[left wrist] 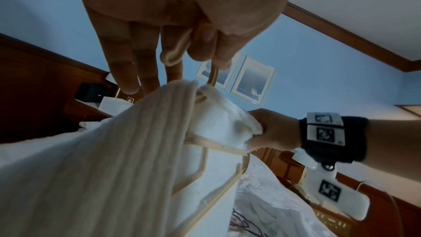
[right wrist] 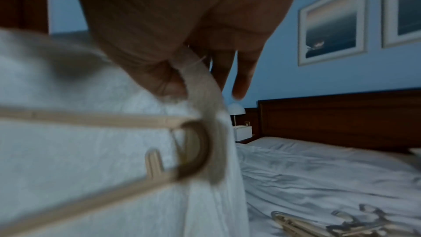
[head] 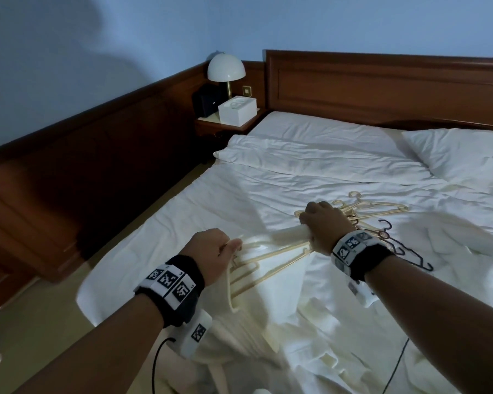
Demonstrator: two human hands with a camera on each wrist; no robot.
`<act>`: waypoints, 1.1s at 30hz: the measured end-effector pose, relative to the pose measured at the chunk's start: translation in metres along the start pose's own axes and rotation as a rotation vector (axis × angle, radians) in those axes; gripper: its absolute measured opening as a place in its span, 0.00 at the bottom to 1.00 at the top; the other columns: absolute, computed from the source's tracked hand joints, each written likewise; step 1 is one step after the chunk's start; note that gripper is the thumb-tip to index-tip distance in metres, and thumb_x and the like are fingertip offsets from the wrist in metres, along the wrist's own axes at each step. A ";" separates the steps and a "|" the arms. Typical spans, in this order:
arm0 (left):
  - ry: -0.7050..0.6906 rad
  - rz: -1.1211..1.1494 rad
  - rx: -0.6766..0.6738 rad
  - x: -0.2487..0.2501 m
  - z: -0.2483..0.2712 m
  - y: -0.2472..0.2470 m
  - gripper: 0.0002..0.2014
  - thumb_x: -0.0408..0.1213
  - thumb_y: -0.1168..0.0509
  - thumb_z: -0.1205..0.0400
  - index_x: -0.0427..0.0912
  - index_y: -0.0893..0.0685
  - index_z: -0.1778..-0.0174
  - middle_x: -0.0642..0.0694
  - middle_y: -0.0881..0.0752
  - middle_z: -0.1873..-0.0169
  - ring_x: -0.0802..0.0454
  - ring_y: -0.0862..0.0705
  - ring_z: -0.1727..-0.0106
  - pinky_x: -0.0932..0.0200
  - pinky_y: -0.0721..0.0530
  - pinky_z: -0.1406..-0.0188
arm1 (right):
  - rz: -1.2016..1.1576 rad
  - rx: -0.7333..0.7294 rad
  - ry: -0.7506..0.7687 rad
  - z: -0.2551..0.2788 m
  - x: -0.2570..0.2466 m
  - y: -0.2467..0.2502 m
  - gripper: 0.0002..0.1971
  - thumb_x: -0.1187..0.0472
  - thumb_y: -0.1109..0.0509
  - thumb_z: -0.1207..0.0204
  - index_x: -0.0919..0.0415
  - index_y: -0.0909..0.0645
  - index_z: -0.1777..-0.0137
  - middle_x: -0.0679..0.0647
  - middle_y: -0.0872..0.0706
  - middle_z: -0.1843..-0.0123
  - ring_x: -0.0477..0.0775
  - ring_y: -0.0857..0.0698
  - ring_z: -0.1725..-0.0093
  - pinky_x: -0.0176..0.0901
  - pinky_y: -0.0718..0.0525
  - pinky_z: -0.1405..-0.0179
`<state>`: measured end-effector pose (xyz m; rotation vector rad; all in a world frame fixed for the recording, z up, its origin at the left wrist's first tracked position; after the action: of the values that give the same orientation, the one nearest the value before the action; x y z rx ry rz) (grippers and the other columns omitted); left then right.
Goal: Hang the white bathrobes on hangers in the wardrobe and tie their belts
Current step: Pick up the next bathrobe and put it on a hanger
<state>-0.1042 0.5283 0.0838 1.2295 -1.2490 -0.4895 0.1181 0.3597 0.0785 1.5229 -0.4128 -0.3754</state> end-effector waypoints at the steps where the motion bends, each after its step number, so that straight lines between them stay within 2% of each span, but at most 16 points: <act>1: 0.001 -0.016 0.008 0.000 -0.003 0.004 0.30 0.62 0.52 0.23 0.42 0.13 0.62 0.50 0.14 0.62 0.55 0.17 0.56 0.56 0.19 0.49 | -0.082 -0.021 0.006 -0.003 0.003 0.007 0.13 0.65 0.31 0.34 0.53 0.19 0.49 0.52 0.20 0.46 0.59 0.19 0.43 0.51 0.18 0.51; 5: -0.001 -0.106 0.040 -0.006 -0.014 0.020 0.28 0.58 0.51 0.20 0.41 0.14 0.61 0.49 0.15 0.62 0.55 0.18 0.57 0.60 0.21 0.53 | -0.258 -0.095 0.033 -0.013 0.008 0.024 0.08 0.63 0.27 0.36 0.51 0.21 0.61 0.49 0.16 0.57 0.55 0.16 0.52 0.43 0.21 0.57; 7: 0.015 -0.159 0.073 -0.014 -0.017 0.029 0.24 0.54 0.47 0.17 0.41 0.14 0.60 0.49 0.16 0.62 0.54 0.20 0.58 0.63 0.25 0.56 | -0.294 -0.103 0.064 -0.011 0.004 0.025 0.14 0.56 0.23 0.37 0.48 0.29 0.65 0.44 0.20 0.64 0.53 0.19 0.59 0.40 0.28 0.66; 9: 0.054 -0.188 0.104 -0.027 -0.018 0.040 0.20 0.51 0.44 0.16 0.40 0.16 0.62 0.48 0.17 0.64 0.52 0.20 0.60 0.61 0.24 0.58 | -0.347 -0.107 0.081 -0.005 -0.005 0.020 0.20 0.48 0.21 0.37 0.47 0.33 0.62 0.44 0.21 0.64 0.52 0.22 0.62 0.41 0.30 0.69; 11: 0.101 -0.221 0.148 -0.039 -0.016 0.054 0.20 0.51 0.42 0.17 0.40 0.20 0.67 0.48 0.20 0.69 0.50 0.21 0.65 0.57 0.22 0.62 | -0.346 -0.125 0.088 0.002 -0.015 0.010 0.19 0.48 0.23 0.32 0.47 0.32 0.53 0.47 0.18 0.58 0.53 0.21 0.59 0.45 0.23 0.62; 13: 0.110 -0.271 0.204 -0.046 -0.012 0.069 0.21 0.49 0.41 0.16 0.41 0.26 0.73 0.49 0.26 0.76 0.49 0.25 0.71 0.57 0.27 0.69 | -0.331 -0.119 0.057 0.004 -0.025 0.003 0.16 0.54 0.28 0.27 0.47 0.33 0.47 0.48 0.17 0.55 0.57 0.19 0.56 0.49 0.20 0.57; 15: 0.079 -0.319 0.252 -0.052 -0.009 0.086 0.23 0.49 0.43 0.17 0.42 0.30 0.77 0.50 0.31 0.80 0.48 0.28 0.76 0.58 0.32 0.73 | -0.369 -0.063 0.012 0.005 -0.043 0.004 0.15 0.61 0.32 0.27 0.48 0.33 0.46 0.48 0.19 0.57 0.58 0.19 0.57 0.47 0.23 0.61; 16: 0.077 -0.338 0.259 -0.056 -0.008 0.097 0.24 0.49 0.45 0.17 0.41 0.29 0.78 0.49 0.30 0.80 0.47 0.28 0.76 0.58 0.33 0.72 | -0.400 -0.041 0.013 0.006 -0.059 0.006 0.14 0.63 0.34 0.27 0.50 0.32 0.45 0.50 0.19 0.57 0.59 0.19 0.57 0.46 0.25 0.62; 18: 0.105 -0.368 0.259 -0.071 -0.009 0.121 0.25 0.49 0.44 0.16 0.37 0.22 0.74 0.45 0.23 0.77 0.45 0.23 0.73 0.58 0.29 0.70 | -0.428 -0.090 0.106 0.009 -0.107 0.010 0.15 0.64 0.37 0.26 0.54 0.32 0.41 0.55 0.17 0.55 0.62 0.17 0.55 0.46 0.25 0.62; 20: 0.102 -0.420 0.304 -0.090 -0.009 0.158 0.23 0.49 0.44 0.15 0.37 0.17 0.69 0.46 0.19 0.73 0.48 0.21 0.70 0.59 0.29 0.67 | -0.470 -0.177 0.271 0.010 -0.167 0.018 0.15 0.60 0.38 0.25 0.53 0.36 0.41 0.57 0.18 0.55 0.61 0.18 0.58 0.48 0.22 0.62; 22: 0.075 -0.473 0.367 -0.112 -0.001 0.211 0.23 0.50 0.44 0.15 0.40 0.16 0.69 0.51 0.22 0.75 0.53 0.25 0.73 0.60 0.33 0.70 | -0.509 -0.189 0.376 -0.004 -0.223 0.034 0.14 0.59 0.38 0.24 0.52 0.39 0.42 0.58 0.18 0.55 0.60 0.21 0.61 0.48 0.23 0.62; 24: 0.066 -0.551 0.435 -0.140 0.019 0.275 0.24 0.52 0.44 0.16 0.42 0.16 0.70 0.54 0.27 0.78 0.54 0.29 0.74 0.59 0.37 0.71 | -0.466 -0.147 0.427 -0.034 -0.277 0.062 0.17 0.60 0.38 0.23 0.53 0.40 0.38 0.58 0.18 0.53 0.62 0.20 0.58 0.50 0.19 0.58; 27: 0.088 -0.729 0.526 -0.184 0.067 0.382 0.31 0.59 0.57 0.22 0.43 0.15 0.69 0.52 0.30 0.77 0.46 0.26 0.71 0.56 0.41 0.69 | -0.483 -0.082 0.532 -0.083 -0.373 0.119 0.27 0.61 0.38 0.24 0.45 0.45 0.30 0.53 0.19 0.57 0.60 0.18 0.58 0.54 0.17 0.57; 29: 0.113 -0.790 0.602 -0.211 0.112 0.456 0.34 0.60 0.61 0.24 0.41 0.16 0.70 0.49 0.29 0.76 0.41 0.21 0.69 0.54 0.42 0.70 | -0.518 -0.055 0.632 -0.107 -0.448 0.165 0.35 0.62 0.37 0.24 0.38 0.50 0.24 0.53 0.17 0.57 0.58 0.17 0.59 0.54 0.16 0.56; 31: 0.142 -0.836 0.637 -0.226 0.165 0.522 0.34 0.60 0.60 0.21 0.40 0.16 0.69 0.46 0.22 0.75 0.41 0.18 0.66 0.52 0.33 0.70 | -0.541 -0.013 0.774 -0.117 -0.529 0.215 0.40 0.62 0.37 0.24 0.37 0.54 0.19 0.52 0.17 0.58 0.54 0.17 0.60 0.49 0.18 0.57; 33: 0.211 -0.794 0.745 -0.236 0.221 0.583 0.28 0.57 0.50 0.17 0.43 0.16 0.71 0.45 0.18 0.74 0.47 0.19 0.69 0.59 0.27 0.69 | -0.558 0.025 0.935 -0.120 -0.606 0.262 0.43 0.60 0.36 0.23 0.38 0.58 0.17 0.46 0.18 0.61 0.47 0.20 0.63 0.43 0.21 0.59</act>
<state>-0.5621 0.8307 0.4616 2.3699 -0.7231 -0.4412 -0.3599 0.7617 0.3244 1.6431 0.7528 -0.0497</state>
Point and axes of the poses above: each hand's wrist, its own z-axis away from the middle knuckle, its own y-axis out of the back of the hand, x = y × z, the point moved 2 cm from there along -z, towards the middle knuckle
